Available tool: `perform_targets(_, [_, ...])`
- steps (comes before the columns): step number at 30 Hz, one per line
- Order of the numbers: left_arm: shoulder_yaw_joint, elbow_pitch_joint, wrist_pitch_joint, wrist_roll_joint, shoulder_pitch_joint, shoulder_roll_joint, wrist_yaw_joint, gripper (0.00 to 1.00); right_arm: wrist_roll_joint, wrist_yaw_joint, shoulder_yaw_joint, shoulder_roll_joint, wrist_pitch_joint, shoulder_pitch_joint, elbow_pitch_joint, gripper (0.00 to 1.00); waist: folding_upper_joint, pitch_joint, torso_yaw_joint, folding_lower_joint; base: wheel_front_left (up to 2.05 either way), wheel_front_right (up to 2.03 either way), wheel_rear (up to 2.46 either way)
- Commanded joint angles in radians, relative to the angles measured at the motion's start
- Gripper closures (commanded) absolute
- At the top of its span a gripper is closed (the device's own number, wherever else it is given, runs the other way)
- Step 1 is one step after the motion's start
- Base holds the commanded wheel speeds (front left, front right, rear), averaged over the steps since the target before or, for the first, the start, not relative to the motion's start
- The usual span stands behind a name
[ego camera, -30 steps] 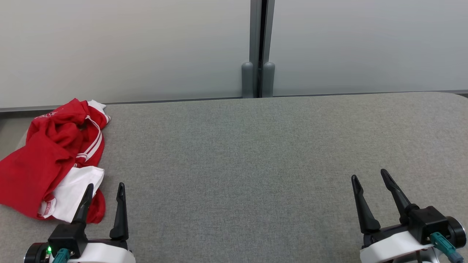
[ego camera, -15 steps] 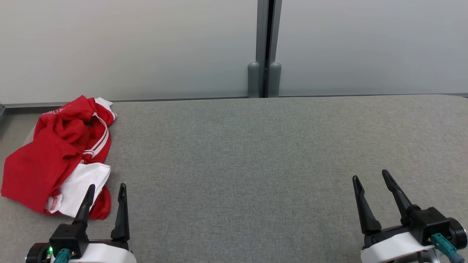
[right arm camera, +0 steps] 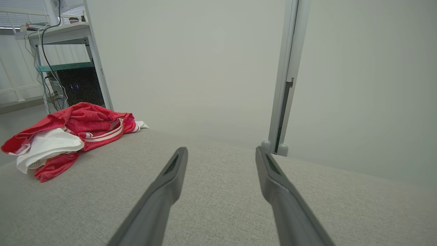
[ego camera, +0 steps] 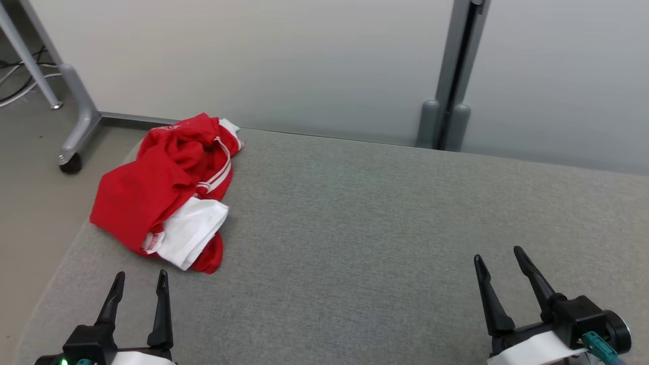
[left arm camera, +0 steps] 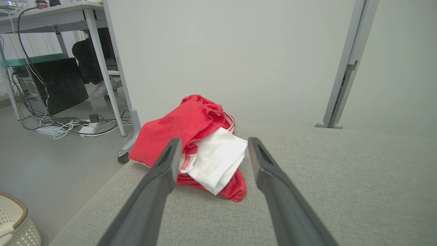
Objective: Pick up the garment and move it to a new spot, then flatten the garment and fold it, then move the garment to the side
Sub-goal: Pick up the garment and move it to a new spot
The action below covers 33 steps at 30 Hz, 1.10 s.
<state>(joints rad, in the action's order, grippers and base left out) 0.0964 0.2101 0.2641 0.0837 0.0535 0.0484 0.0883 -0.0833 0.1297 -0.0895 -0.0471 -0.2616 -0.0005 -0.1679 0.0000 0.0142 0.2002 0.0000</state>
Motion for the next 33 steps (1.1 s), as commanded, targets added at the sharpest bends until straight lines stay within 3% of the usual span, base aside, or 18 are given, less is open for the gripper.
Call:
perform_targets(1, [0.008,0.0,0.001,-0.011,0.008,0.006,0.003,0.0,-0.005,0.002,-0.009,-0.006,-0.005,-0.007,-0.003,0.0,0.0,0.01,0.052,0.0,0.0,0.0,0.0])
perform_targets(8, [0.002,0.021,0.001,-0.005,-0.013,0.015,0.018,0.0,-0.007,0.001,-0.044,-0.007,-0.005,-0.032,-0.004,0.0,0.0,-0.014,0.07,0.0,0.0,0.0,0.0])
perform_targets(13, [-0.028,0.126,-0.03,0.058,-0.139,0.082,0.038,0.0,0.015,0.001,-0.058,-0.007,-0.005,-0.069,-0.008,0.0,0.0,-0.088,0.041,0.0,0.0,0.0,0.0])
perform_targets(18, [-0.101,0.173,-0.209,0.248,-0.317,0.184,0.042,0.0,0.023,0.001,-0.078,-0.015,-0.005,-0.129,-0.004,0.0,0.0,-0.195,-0.013,0.0,0.0,0.0,0.0])
perform_targets(25, [-0.184,0.232,-0.435,0.507,-0.506,0.397,0.042,0.0,0.006,0.001,-0.146,-0.016,-0.005,-0.238,0.003,0.0,0.0,-0.357,-0.115,0.0,0.0,0.0,0.0])
perform_targets(29, [-0.18,0.294,-0.532,0.585,-0.565,0.484,0.042,0.0,-0.006,0.001,-0.161,-0.012,-0.005,-0.28,0.008,0.0,0.0,-0.42,-0.166,0.0,0.0,0.0,0.0])
perform_targets(33, [-0.16,0.348,-0.574,0.612,-0.594,0.519,0.039,0.0,-0.01,0.001,-0.161,-0.011,-0.005,-0.291,0.008,0.0,0.0,-0.446,-0.194,0.0,0.0,0.0,0.0])
